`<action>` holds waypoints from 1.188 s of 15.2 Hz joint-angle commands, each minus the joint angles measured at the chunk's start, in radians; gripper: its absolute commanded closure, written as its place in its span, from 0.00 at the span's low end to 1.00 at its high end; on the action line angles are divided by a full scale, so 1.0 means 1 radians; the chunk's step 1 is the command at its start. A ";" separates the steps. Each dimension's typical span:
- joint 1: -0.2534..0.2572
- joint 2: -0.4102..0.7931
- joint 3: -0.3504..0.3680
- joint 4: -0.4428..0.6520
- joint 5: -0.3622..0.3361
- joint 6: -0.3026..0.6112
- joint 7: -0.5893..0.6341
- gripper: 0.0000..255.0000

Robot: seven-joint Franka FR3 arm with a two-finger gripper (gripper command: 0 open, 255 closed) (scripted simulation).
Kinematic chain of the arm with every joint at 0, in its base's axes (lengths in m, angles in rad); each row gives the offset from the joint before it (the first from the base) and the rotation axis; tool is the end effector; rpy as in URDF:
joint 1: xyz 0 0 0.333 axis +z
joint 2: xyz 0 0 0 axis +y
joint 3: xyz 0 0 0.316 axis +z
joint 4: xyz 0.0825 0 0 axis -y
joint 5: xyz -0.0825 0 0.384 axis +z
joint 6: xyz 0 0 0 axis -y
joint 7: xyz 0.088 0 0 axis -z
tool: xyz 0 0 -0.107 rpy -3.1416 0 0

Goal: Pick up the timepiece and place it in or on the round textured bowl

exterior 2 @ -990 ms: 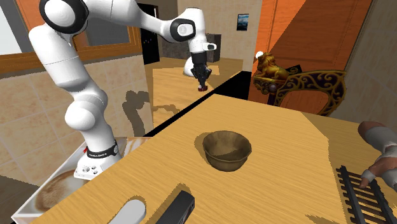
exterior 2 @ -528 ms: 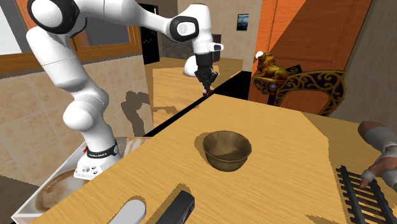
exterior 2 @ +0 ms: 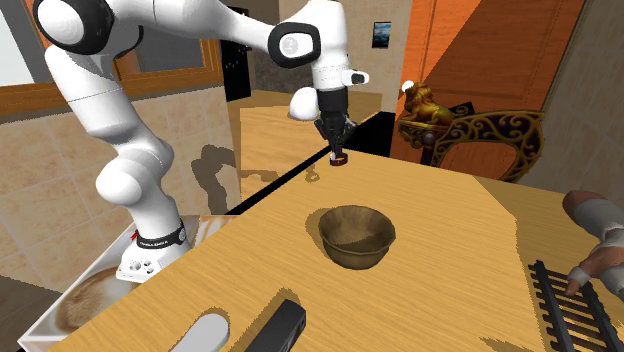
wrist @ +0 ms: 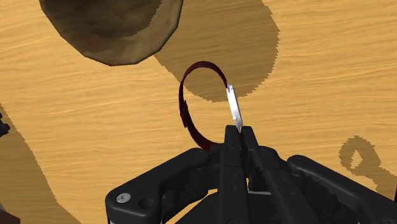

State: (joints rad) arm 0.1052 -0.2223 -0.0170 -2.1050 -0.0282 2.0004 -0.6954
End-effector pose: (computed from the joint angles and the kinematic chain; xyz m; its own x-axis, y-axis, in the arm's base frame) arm 0.4998 0.0420 0.5242 0.6965 0.7136 0.0753 0.7076 -0.7004 0.0929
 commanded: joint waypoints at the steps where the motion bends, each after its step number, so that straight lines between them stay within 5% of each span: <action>1: -0.019 0.007 -0.031 0.013 -0.001 -0.005 -0.051 1.00; 11: -0.114 0.132 -0.174 0.167 0.023 -0.031 -0.299 1.00; 18: -0.115 0.146 -0.175 0.087 0.026 0.062 -0.301 1.00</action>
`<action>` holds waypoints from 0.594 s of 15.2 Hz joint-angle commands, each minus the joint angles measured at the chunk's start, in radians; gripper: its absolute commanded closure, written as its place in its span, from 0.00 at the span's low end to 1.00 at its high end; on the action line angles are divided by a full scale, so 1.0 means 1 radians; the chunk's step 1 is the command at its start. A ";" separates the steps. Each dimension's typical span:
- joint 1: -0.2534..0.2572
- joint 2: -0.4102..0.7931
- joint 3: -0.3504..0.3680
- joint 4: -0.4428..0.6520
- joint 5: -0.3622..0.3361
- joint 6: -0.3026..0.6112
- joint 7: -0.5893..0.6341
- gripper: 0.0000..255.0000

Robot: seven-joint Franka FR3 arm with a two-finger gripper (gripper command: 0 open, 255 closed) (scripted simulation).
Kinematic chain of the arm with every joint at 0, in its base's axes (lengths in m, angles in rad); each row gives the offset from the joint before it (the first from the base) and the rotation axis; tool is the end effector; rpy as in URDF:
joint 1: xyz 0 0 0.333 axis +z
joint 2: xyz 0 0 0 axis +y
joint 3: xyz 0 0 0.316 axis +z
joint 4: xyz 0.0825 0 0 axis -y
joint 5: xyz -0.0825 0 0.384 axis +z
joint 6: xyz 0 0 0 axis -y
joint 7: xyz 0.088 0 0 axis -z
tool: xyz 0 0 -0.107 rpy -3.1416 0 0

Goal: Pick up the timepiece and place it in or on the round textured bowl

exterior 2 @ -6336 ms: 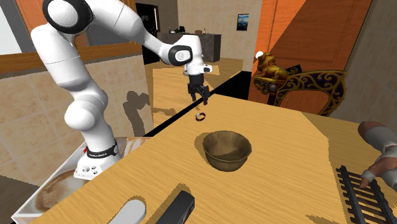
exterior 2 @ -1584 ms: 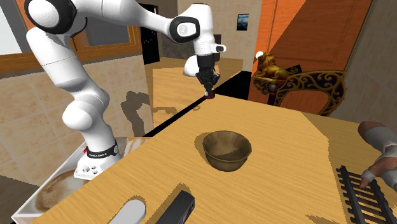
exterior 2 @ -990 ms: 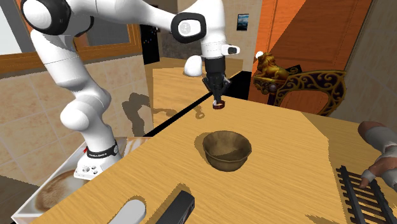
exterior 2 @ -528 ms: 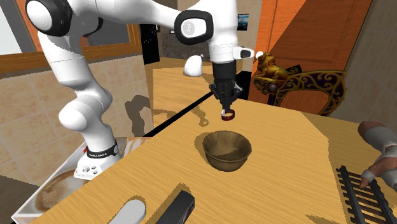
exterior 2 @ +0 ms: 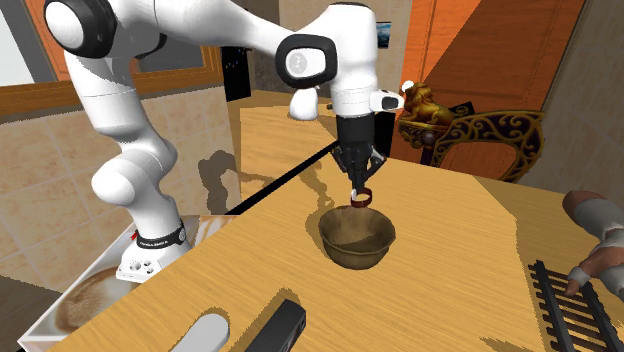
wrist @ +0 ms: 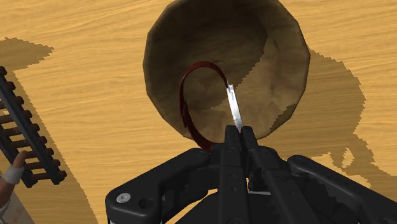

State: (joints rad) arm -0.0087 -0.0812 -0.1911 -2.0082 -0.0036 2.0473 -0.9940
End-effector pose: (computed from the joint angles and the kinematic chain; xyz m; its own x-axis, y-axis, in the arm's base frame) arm 0.5344 -0.1107 0.5016 0.6956 0.7145 0.0747 0.7086 -0.6995 0.0928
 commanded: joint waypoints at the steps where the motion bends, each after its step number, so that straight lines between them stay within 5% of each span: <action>1: -0.001 0.007 -0.001 -0.020 0.002 0.028 -0.003 1.00; 9: -0.002 0.037 -0.003 -0.097 0.009 0.133 -0.009 1.00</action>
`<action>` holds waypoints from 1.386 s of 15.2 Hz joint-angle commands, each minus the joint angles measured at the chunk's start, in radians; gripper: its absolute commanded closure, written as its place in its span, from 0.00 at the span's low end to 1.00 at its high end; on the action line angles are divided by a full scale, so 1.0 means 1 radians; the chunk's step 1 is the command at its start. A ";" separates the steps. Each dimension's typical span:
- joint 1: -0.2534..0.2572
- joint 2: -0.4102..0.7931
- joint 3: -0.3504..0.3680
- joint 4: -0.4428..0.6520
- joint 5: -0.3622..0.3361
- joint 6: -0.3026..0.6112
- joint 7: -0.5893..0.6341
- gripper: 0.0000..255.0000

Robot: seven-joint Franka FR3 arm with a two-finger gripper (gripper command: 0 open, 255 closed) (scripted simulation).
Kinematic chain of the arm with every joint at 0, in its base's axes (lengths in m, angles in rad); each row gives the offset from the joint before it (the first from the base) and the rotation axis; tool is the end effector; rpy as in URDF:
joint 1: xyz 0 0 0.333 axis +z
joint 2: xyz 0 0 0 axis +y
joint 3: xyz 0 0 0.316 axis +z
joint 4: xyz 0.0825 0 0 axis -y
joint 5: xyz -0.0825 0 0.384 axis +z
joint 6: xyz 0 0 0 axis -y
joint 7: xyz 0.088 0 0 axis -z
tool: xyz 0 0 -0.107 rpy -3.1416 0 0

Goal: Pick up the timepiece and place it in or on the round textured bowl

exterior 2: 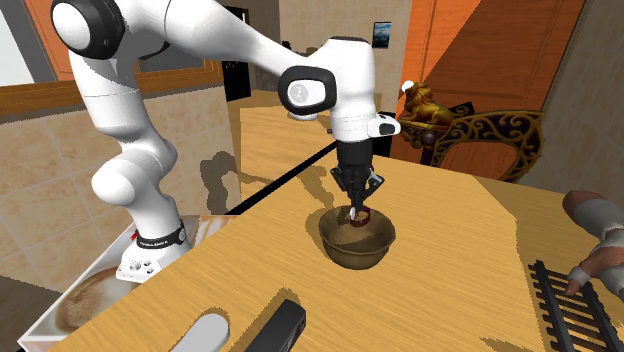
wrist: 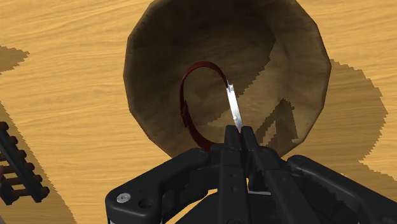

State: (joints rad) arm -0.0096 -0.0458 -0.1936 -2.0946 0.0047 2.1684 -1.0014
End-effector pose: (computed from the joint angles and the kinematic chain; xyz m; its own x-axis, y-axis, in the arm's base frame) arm 0.5357 -0.1112 0.4528 0.6955 0.7146 0.0748 0.7087 -0.6994 0.0928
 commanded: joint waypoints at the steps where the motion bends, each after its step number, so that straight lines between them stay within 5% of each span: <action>1: -0.001 0.004 -0.001 -0.016 0.001 0.021 -0.002 1.00; 8: -0.001 0.004 -0.001 -0.016 0.001 0.021 -0.002 1.00; 9: -0.001 0.004 -0.001 -0.016 0.001 0.021 -0.002 0.00; 14: -0.001 0.004 -0.001 -0.016 0.001 0.021 -0.002 0.00; 18: 0.000 -0.049 0.001 0.053 -0.011 -0.101 0.006 0.00; 21: 0.000 -0.049 0.002 0.053 -0.011 -0.101 0.006 0.00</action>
State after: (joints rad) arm -0.0101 -0.0927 -0.1923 -2.0427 -0.0058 2.0716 -0.9957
